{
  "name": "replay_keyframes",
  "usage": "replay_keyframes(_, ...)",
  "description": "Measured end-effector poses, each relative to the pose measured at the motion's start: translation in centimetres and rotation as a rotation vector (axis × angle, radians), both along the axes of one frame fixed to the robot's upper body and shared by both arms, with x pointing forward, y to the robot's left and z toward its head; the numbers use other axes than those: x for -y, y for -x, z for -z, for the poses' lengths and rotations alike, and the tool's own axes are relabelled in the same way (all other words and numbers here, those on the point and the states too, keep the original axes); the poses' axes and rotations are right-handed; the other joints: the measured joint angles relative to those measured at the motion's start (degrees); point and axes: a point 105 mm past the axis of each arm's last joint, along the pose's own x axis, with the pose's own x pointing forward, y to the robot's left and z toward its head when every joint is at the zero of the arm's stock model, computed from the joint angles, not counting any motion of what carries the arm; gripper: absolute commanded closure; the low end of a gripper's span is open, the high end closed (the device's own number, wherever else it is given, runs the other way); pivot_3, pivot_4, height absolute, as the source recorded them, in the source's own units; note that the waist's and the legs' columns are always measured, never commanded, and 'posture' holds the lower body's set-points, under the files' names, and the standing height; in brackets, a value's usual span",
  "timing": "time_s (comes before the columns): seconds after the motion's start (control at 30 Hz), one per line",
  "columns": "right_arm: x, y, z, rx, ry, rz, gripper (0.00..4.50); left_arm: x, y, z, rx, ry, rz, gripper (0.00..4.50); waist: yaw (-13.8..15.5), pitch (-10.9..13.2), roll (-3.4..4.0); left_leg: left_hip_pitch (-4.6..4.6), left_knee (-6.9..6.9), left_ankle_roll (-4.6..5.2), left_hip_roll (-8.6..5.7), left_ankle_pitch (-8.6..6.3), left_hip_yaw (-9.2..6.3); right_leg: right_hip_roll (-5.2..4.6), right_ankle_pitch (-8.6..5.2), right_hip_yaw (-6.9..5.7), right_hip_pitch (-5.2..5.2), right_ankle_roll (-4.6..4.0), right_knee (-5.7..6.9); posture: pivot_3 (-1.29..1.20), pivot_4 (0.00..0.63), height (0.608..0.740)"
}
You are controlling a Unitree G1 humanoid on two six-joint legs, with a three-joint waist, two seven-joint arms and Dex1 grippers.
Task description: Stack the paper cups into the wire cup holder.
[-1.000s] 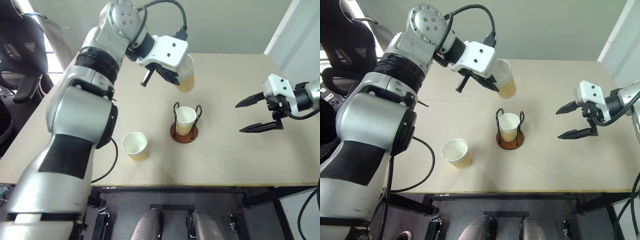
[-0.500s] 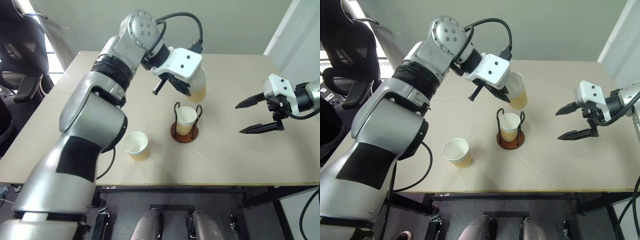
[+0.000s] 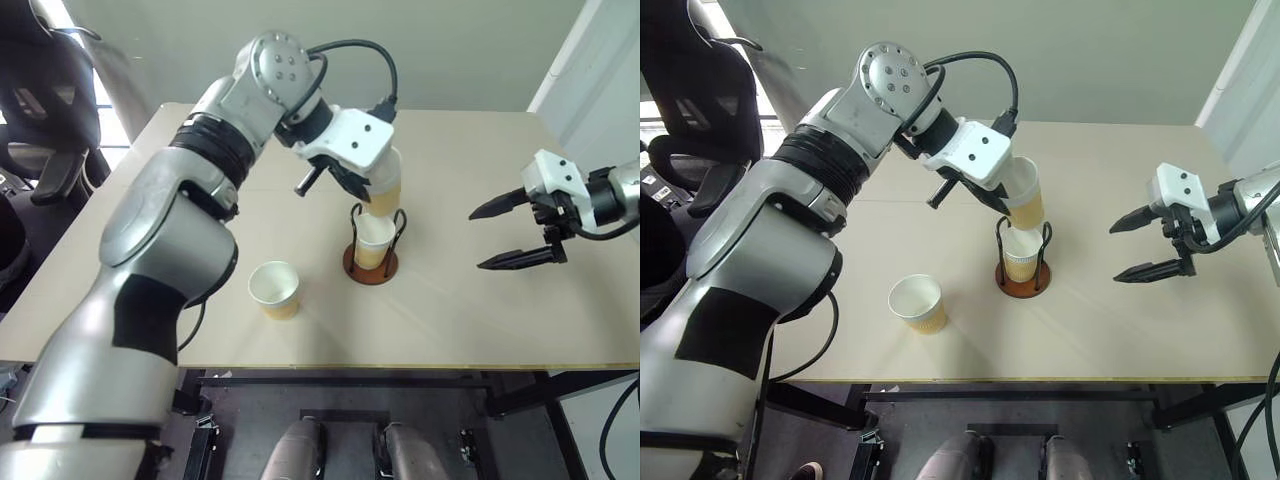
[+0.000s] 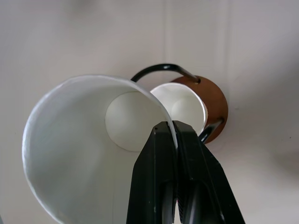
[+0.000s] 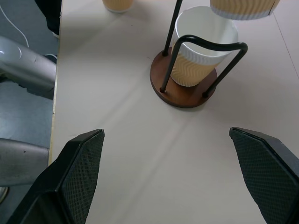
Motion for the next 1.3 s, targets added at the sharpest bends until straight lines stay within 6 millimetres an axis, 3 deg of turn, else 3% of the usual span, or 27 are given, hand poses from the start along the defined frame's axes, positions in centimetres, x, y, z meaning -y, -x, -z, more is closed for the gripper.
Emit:
replay_keyframes(0.8,-0.4,0.2,-0.1,-0.015,-0.002,0.000,0.07,-0.4,0.1,1.0,-0.027,-0.047,0.000,4.44,0.1,0.0,0.00,-0.02,-0.02,0.00,0.00,0.00,0.00,0.01,-0.01,-0.01,0.00,0.00,-0.03,0.00,0.150,0.740)
replay_keyframes(0.93,-0.6,0.3,-0.1,-0.022,-0.009,-0.002,0.07,-0.4,0.2,1.2,-0.032,-0.056,0.001,3.60,0.1,0.0,0.00,-0.02,-0.02,0.00,0.00,0.00,0.00,0.00,-0.01,0.00,0.00,0.00,-0.04,0.00,0.150,0.740)
replay_keyframes(1.27,-0.6,0.3,-0.1,-0.023,-0.010,-0.002,0.07,-0.6,0.3,1.1,-0.056,-0.043,-0.004,0.03,0.1,0.0,0.00,-0.03,-0.03,-0.01,0.00,0.00,0.00,0.01,-0.02,-0.01,0.00,0.00,-0.05,0.00,0.150,0.740)
replay_keyframes(1.3,-0.6,0.3,-0.1,-0.023,-0.010,-0.002,0.07,-0.5,0.4,1.1,-0.059,-0.042,-0.002,0.03,0.1,0.0,0.00,-0.03,-0.03,-0.01,0.00,0.00,0.00,0.01,-0.02,-0.01,0.00,0.00,-0.05,0.00,0.150,0.740)
